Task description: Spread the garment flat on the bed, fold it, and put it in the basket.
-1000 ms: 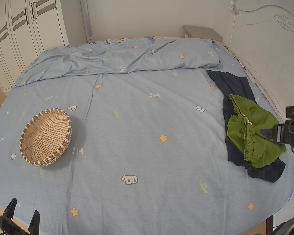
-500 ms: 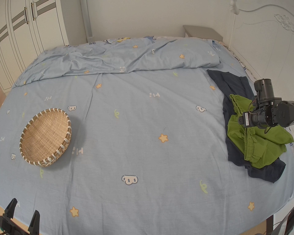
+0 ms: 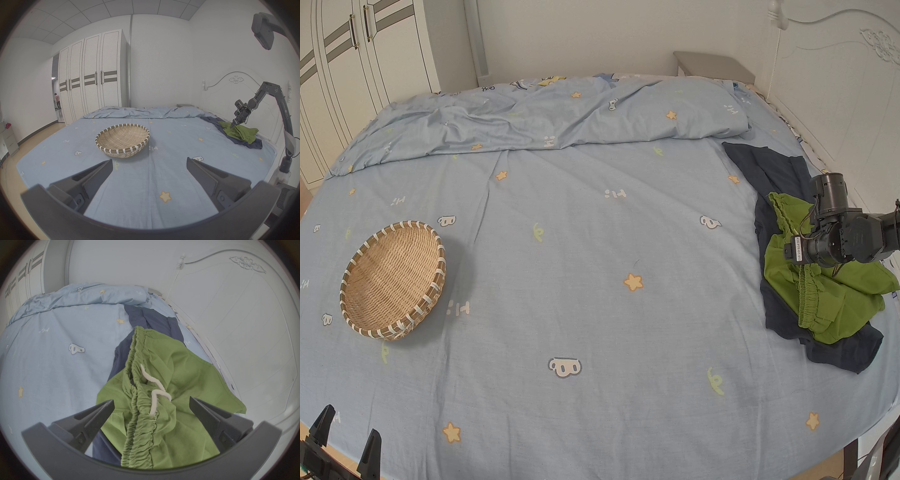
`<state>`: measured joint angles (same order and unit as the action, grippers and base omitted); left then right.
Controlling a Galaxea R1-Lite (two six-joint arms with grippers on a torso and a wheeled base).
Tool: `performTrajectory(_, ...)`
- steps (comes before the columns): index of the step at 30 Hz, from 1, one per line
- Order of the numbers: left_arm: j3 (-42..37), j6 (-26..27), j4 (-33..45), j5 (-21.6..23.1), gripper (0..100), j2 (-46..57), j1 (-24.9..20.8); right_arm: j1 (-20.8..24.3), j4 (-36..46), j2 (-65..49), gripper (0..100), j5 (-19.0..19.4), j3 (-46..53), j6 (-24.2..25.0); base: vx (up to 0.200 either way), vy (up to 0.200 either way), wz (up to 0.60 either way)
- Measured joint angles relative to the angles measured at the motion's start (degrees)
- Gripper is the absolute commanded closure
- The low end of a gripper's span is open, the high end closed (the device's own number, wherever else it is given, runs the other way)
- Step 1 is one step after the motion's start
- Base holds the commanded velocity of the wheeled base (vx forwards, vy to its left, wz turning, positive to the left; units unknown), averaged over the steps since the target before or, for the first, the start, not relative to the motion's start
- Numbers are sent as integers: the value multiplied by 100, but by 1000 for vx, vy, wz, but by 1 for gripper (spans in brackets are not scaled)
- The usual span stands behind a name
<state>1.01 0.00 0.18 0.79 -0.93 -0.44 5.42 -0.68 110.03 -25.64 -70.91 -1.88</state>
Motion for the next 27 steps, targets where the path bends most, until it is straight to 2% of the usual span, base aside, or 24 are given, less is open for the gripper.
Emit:
performTrajectory(4,0,0,-2,-1,0,0,0,-26,-11,105,0,5,-33,22,0,0,0)
performTrajectory(5,0,0,0,-1,0,0,0,-26,-10,124,100,5,-37,22,0,0,0)
performTrajectory(21,0,-2,0,-1,0,0,0,55,-158,238,100,13,-83,104,0,0,0)
performTrajectory(27,0,0,0,-1,0,0,0,179,-55,185,100,40,-144,302,0,0,0)
